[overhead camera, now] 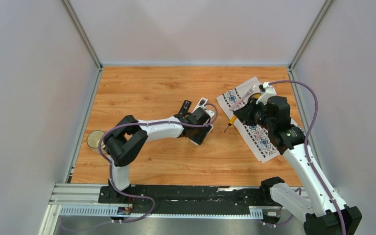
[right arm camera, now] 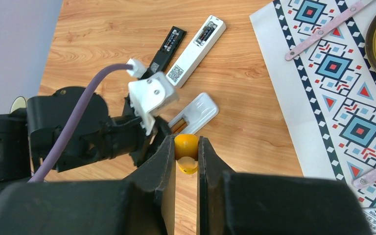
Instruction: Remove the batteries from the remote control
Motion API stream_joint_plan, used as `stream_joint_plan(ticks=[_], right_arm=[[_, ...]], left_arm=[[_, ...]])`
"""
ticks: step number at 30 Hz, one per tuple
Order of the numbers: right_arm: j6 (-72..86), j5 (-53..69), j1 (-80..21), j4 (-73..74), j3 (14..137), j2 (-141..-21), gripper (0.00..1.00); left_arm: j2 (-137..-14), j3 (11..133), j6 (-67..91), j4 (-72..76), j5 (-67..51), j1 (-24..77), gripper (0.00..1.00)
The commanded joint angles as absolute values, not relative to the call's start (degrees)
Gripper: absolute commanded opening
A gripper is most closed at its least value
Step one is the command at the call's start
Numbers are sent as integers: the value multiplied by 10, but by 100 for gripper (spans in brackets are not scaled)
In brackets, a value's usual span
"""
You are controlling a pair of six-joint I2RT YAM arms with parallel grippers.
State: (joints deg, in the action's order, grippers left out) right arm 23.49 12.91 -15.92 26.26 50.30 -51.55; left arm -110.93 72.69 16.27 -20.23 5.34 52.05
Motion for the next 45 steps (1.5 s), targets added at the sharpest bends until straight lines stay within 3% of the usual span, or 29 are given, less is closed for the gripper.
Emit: stream_joint_plan(ticks=[1, 8, 15, 16, 20, 31, 34, 45], right_arm=[[235, 165, -157, 229, 497, -515, 0], [248, 206, -158, 182, 455, -533, 0], [260, 227, -158, 147, 417, -555, 0], [259, 228, -159, 145, 414, -557, 0], [258, 229, -159, 145, 410, -555, 0], [254, 245, -159, 142, 395, -554, 0], [258, 255, -160, 128, 389, -562, 0], [273, 274, -188, 84, 384, -573, 0]], left_arm=[[-1029, 647, 165, -198, 12, 526, 38], [-941, 562, 192, -199, 62, 586, 38], [-950, 561, 221, -176, 97, 658, 44], [-962, 569, 223, -182, 104, 659, 47], [-976, 581, 220, -199, 118, 661, 78], [-853, 553, 207, -217, 145, 660, 90], [-799, 516, 203, -193, 140, 660, 100], [-643, 324, 206, -60, 42, 621, 100]])
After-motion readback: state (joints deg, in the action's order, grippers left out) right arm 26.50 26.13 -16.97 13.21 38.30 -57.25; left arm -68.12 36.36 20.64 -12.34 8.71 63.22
